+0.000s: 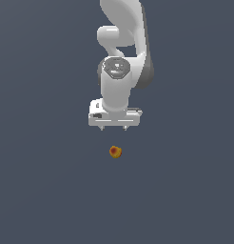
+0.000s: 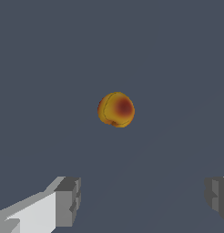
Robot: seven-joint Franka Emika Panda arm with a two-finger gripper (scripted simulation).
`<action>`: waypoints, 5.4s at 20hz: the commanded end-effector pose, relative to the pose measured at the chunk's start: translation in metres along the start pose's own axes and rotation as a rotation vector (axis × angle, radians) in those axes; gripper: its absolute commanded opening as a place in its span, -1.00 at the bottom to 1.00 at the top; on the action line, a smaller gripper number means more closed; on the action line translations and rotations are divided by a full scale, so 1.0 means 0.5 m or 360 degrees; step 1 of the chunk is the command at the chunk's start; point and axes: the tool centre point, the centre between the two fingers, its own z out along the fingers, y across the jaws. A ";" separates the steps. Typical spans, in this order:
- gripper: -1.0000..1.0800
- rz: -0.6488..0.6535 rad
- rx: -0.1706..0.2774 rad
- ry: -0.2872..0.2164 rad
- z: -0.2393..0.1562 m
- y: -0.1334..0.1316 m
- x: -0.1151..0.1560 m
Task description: Pick up the object and move it to a goal position.
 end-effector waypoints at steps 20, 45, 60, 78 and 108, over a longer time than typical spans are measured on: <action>0.92 -0.0710 -0.0002 0.0028 0.059 -0.004 0.042; 0.92 -0.1751 0.0008 0.0111 0.144 -0.016 0.099; 0.92 -0.1928 0.0008 0.0133 0.159 -0.018 0.108; -1.00 -0.1936 0.0008 0.0134 0.258 -0.024 0.115; -1.00 -0.1936 0.0008 0.0135 0.097 0.248 0.028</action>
